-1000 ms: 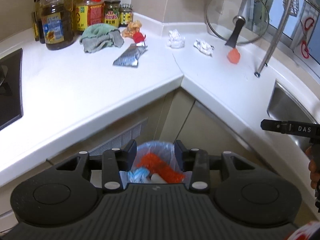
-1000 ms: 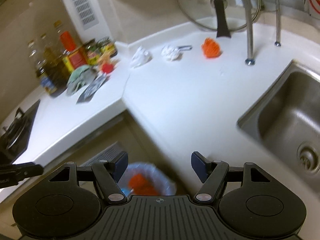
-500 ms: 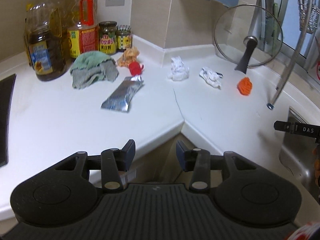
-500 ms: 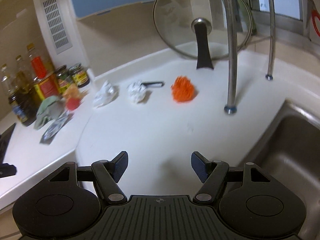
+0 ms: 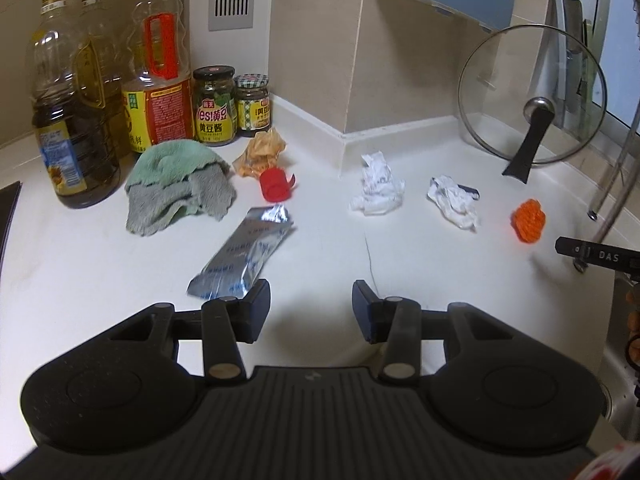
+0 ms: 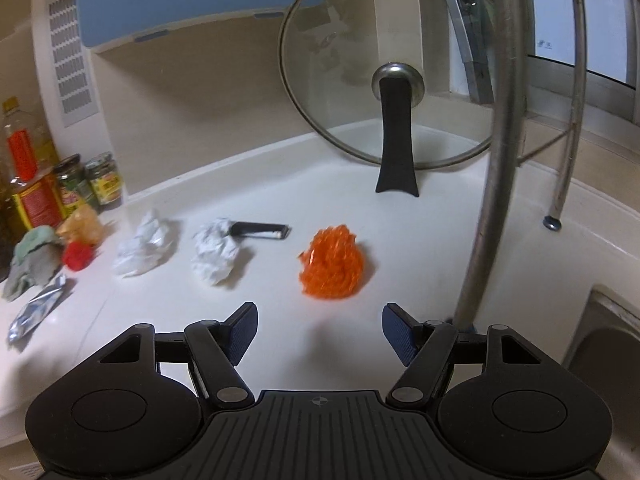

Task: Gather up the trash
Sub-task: 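Grasp the orange mesh scrubber with the right tool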

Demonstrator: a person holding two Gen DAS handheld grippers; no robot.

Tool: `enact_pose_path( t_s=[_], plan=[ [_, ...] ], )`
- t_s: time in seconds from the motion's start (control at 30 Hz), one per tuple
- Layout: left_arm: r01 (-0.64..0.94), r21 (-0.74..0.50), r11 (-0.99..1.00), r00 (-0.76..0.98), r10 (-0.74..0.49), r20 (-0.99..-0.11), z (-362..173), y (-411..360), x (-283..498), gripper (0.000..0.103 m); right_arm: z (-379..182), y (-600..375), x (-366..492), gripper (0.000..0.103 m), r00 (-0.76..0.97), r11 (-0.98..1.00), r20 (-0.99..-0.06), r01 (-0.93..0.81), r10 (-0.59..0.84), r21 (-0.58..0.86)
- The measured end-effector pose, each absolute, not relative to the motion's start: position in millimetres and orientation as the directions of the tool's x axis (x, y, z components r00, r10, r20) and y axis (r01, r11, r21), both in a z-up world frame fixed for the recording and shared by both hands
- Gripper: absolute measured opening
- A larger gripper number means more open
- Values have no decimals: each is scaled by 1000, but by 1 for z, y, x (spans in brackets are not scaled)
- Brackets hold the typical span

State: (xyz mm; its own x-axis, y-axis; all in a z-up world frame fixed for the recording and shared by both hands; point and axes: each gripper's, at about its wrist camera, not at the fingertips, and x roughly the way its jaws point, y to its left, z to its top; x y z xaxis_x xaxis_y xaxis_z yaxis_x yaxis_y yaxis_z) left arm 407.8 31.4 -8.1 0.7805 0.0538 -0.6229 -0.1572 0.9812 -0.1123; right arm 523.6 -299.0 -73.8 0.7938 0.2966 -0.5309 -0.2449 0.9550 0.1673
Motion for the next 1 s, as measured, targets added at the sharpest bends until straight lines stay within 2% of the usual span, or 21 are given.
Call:
enact_pose_path(
  t_s=[0.5, 0.67, 0.73, 0.8, 0.87, 0.9, 1.0],
  plan=[
    [-149, -96, 984, 787, 59, -614, -14, 25, 469, 42, -93, -281, 597, 69, 802, 966, -539, -199, 257, 164],
    [-142, -96, 985, 787, 53, -615, -16, 22, 486, 46, -100, -279, 606, 69, 796, 969, -553, -191, 247, 158],
    [-136, -96, 986, 786, 48, -616, -17, 20, 491, 46, -101, -278, 609, 65, 794, 969, -556, -190, 245, 155],
    [-130, -97, 987, 786, 43, -616, -19, 18, 496, 46, -102, -278, 611, 54, 790, 969, -562, -192, 245, 153],
    [-124, -97, 987, 787, 38, -616, -20, 15, 501, 46, -102, -278, 612, 50, 792, 970, -560, -195, 244, 147],
    [-121, -97, 988, 787, 36, -616, -20, 14, 503, 46, -101, -278, 612, 45, 795, 970, -555, -198, 244, 142],
    [-110, -99, 989, 790, 27, -612, -20, 11, 510, 46, -98, -277, 610, 38, 806, 969, -538, -215, 248, 124]
  ],
)
